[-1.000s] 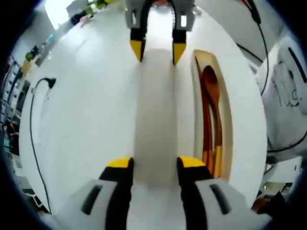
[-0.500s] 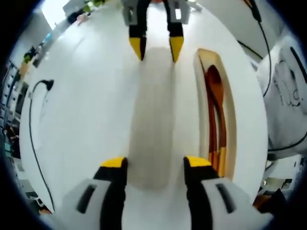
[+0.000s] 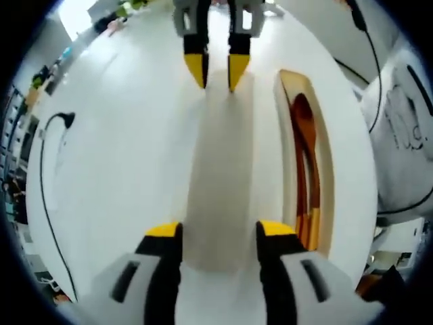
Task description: Arrange the utensils inside the cutlery case until each visible utensil rests in its matching compartment.
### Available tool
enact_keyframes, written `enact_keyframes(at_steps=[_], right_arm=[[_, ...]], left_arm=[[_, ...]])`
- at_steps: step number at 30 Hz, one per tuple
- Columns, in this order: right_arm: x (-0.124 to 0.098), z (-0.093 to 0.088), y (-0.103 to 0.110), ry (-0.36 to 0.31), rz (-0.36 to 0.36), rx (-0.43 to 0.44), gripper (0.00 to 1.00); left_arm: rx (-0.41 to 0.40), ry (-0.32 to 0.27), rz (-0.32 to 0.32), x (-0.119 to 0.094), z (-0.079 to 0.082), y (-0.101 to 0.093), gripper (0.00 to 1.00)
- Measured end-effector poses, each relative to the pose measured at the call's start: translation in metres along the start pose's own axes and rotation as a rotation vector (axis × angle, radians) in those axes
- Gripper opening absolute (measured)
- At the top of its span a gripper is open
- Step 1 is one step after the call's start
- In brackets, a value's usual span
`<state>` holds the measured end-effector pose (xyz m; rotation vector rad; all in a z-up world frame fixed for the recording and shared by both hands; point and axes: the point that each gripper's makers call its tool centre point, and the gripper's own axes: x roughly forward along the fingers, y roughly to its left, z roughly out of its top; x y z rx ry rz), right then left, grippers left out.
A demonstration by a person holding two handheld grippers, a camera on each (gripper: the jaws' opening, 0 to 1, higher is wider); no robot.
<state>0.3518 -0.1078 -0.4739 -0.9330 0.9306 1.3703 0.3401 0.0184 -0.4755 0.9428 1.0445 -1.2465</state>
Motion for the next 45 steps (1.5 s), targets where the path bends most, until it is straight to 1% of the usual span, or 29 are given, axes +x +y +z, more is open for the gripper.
enact_keyframes(at_steps=[1,2,3,7,8,9,10,11,16,17,18,19,20,21,24,30,32,35,36,40,41,42,45], right_arm=[[-0.001,0.0,0.006,0.006,0.031,0.024,0.39],[0.001,0.003,0.008,-0.003,0.03,0.04,0.4],[-0.001,0.004,0.009,-0.009,0.031,0.029,0.39],[-0.001,0.0,0.014,0.006,0.023,0.029,0.41],[-0.001,0.001,0.014,0.008,0.014,0.04,0.41],[-0.003,0.0,0.011,0.018,-0.012,0.05,0.44],[-0.003,0.0,0.01,0.024,-0.032,0.037,0.46],[-0.004,0.001,0.011,0.028,-0.032,0.03,0.46],[0.0,0.006,0.026,0.049,0.008,0.031,0.46],[0.002,0.006,0.029,0.054,0.019,0.03,0.47],[0.006,0.002,0.032,0.079,0.029,0.015,0.48],[0.002,-0.001,0.024,0.107,-0.014,-0.072,0.45],[0.006,0.004,0.028,0.069,0.004,-0.021,0.44],[0.005,0.002,0.027,0.081,0.002,-0.016,0.44],[0.005,0.0,0.023,0.083,0.007,-0.028,0.39],[0.005,0.0,0.018,0.096,0.016,-0.053,0.38],[0.005,0.0,0.015,0.096,0.013,-0.052,0.38],[0.003,-0.003,0.008,0.104,-0.012,-0.051,0.41],[0.003,-0.003,0.007,0.101,-0.01,-0.058,0.43],[0.004,-0.001,0.007,0.108,0.0,-0.06,0.43],[0.004,-0.001,0.009,0.117,0.014,-0.066,0.42],[0.005,0.0,0.009,0.123,0.012,-0.067,0.43],[0.005,0.0,0.009,0.166,0.012,-0.074,0.43]], left_arm=[[0.001,0.004,0.0,0.0,0.0,0.0,0.45],[0.0,0.006,0.0,0.0,0.0,0.0,0.45],[0.0,0.008,0.0,0.0,0.0,0.0,0.44],[-0.001,0.014,-0.001,0.0,-0.001,0.0,0.44],[0.0,0.016,-0.001,0.0,0.0,0.001,0.44],[0.0,0.017,0.0,0.0,0.0,0.0,0.44],[-0.002,0.018,0.001,0.0,0.0,0.001,0.44],[-0.005,0.019,0.002,0.0,0.0,0.0,0.44],[-0.025,0.026,0.007,0.0,-0.001,0.0,0.43],[-0.025,0.022,0.007,0.0,-0.001,0.0,0.43],[-0.027,0.019,0.007,0.0,-0.001,0.0,0.43],[-0.031,0.012,0.008,0.0,-0.002,0.0,0.42],[-0.031,0.008,0.008,0.0,-0.002,0.0,0.42],[-0.031,0.004,0.008,0.0,-0.002,0.0,0.42],[-0.022,-0.003,0.007,0.0,-0.002,-0.001,0.42],[0.012,-0.008,0.002,-0.001,-0.002,-0.004,0.39],[0.023,-0.008,0.001,0.0,-0.002,-0.004,0.39],[0.029,-0.013,-0.003,-0.001,-0.002,-0.004,0.39],[0.036,-0.013,-0.005,-0.001,-0.002,-0.004,0.39],[0.05,0.014,-0.009,0.0,-0.001,-0.004,0.39],[0.048,0.024,-0.012,0.0,-0.001,-0.004,0.39],[0.051,0.032,-0.015,0.0,-0.001,-0.004,0.39],[0.052,0.053,-0.014,0.001,-0.001,-0.004,0.39]])
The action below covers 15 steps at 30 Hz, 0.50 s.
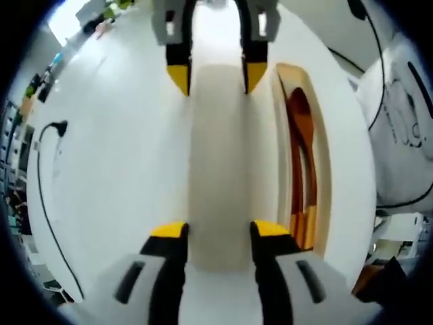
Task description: Arrange the utensils inside the cutlery case until each visible utensil rests in its matching compartment.
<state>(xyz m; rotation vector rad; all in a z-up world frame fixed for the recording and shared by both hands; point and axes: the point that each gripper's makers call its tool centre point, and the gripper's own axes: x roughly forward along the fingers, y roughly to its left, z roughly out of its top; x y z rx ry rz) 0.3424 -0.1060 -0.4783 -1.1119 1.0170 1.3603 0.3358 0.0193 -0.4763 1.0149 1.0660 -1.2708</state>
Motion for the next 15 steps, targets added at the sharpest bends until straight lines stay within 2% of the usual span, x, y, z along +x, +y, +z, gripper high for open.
enact_keyframes(at_steps=[3,5,8,12,13,15], right_arm=[[0.0004,0.0008,-0.0006,0.026,0.005,-0.015,0.43],[-0.0001,-0.0005,-0.0008,0.031,0.005,-0.009,0.43],[-0.0011,-0.0018,-0.0016,0.009,0.003,0.008,0.42],[-0.0014,-0.0003,-0.0022,-0.006,0.002,0.021,0.36],[-0.0015,-0.0004,-0.004,-0.011,0.002,0.053,0.36],[-0.0016,0.0004,-0.005,-0.013,0.003,0.037,0.35]], left_arm=[[0.005,-0.012,0.0,-0.0007,-0.001,-0.0001,0.39],[-0.004,-0.046,0.005,-0.0013,-0.0011,0.0,0.39],[-0.017,-0.083,0.005,-0.0019,-0.0016,0.0005,0.38],[-0.018,-0.076,0.011,-0.0014,0.0003,0.0007,0.37],[-0.019,-0.073,0.013,-0.0012,0.0005,0.0006,0.37],[-0.005,-0.072,0.025,-0.0018,0.0003,-0.0006,0.36]])
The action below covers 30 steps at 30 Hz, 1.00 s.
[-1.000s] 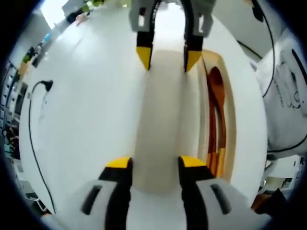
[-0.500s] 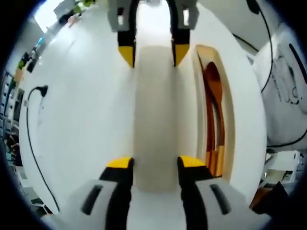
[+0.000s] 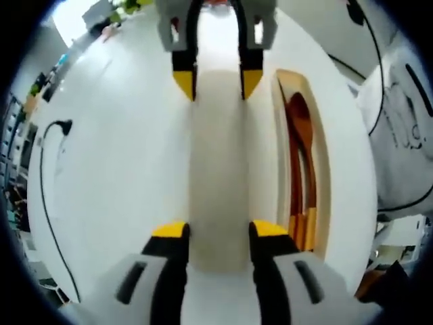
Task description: Arrange the utensils inside the cutlery case until each visible utensil rests in its matching compartment.
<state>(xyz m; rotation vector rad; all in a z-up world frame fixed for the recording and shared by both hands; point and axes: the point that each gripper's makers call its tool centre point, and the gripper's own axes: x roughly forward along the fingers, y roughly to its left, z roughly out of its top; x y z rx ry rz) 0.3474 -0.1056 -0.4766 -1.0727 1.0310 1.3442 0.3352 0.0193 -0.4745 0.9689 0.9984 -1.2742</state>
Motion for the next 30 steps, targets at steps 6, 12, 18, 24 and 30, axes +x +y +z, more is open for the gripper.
enact_keyframes(at_steps=[6,12,18,24,30], right_arm=[[0.0,-0.001,0.002,0.018,-0.005,0.005,0.35],[0.001,0.0,0.003,0.062,0.005,0.002,0.36],[0.0,-0.002,0.008,0.051,0.027,0.017,0.36],[-0.003,-0.004,0.015,0.053,0.039,0.021,0.36],[-0.012,-0.001,0.018,0.042,0.027,0.013,0.36]], left_arm=[[0.003,0.006,0.014,0.001,0.002,0.001,0.36],[0.032,0.039,0.023,-0.003,0.003,0.001,0.35],[0.03,0.032,0.017,-0.002,0.003,-0.002,0.35],[0.037,0.038,0.009,-0.003,0.005,-0.006,0.35],[0.04,0.038,0.018,-0.009,0.006,-0.01,0.35]])
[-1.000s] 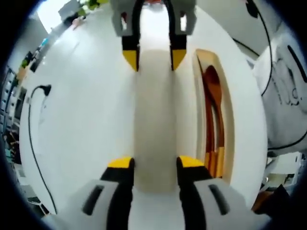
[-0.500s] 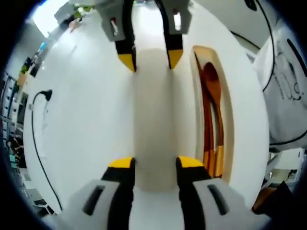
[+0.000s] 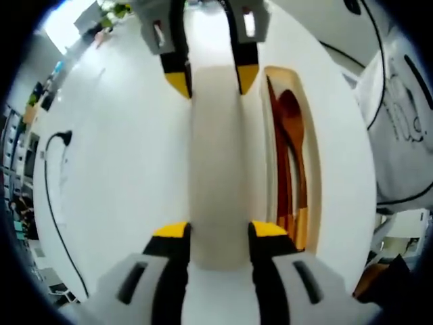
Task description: Arrange the utensils inside the cutlery case until each visible utensil rests in its matching compartment.
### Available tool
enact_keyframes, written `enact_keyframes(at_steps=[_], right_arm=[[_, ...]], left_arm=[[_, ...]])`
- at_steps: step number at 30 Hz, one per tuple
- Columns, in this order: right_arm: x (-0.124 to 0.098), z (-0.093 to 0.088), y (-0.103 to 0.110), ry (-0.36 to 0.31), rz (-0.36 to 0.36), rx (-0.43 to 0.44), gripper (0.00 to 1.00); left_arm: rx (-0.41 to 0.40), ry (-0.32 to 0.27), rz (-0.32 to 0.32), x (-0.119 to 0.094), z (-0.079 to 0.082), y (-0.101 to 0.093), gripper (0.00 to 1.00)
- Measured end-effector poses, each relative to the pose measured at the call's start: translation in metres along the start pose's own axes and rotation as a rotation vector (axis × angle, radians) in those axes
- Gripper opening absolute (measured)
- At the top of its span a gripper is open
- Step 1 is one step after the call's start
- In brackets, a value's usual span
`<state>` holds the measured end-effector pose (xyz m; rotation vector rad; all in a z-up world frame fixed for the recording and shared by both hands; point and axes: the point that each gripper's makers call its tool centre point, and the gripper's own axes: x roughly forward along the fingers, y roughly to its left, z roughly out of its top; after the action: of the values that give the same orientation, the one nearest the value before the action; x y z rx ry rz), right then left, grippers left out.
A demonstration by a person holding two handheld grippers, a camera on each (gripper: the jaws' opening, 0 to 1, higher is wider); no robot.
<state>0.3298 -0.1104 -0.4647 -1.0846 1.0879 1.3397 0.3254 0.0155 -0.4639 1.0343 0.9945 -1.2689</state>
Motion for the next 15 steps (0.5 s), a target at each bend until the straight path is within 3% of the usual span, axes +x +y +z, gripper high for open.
enact_keyframes(at_steps=[15], right_arm=[[-0.02,0.005,0.021,0.005,-0.046,-0.006,0.36]], left_arm=[[0.018,0.002,0.046,-0.026,0.007,-0.018,0.36]])
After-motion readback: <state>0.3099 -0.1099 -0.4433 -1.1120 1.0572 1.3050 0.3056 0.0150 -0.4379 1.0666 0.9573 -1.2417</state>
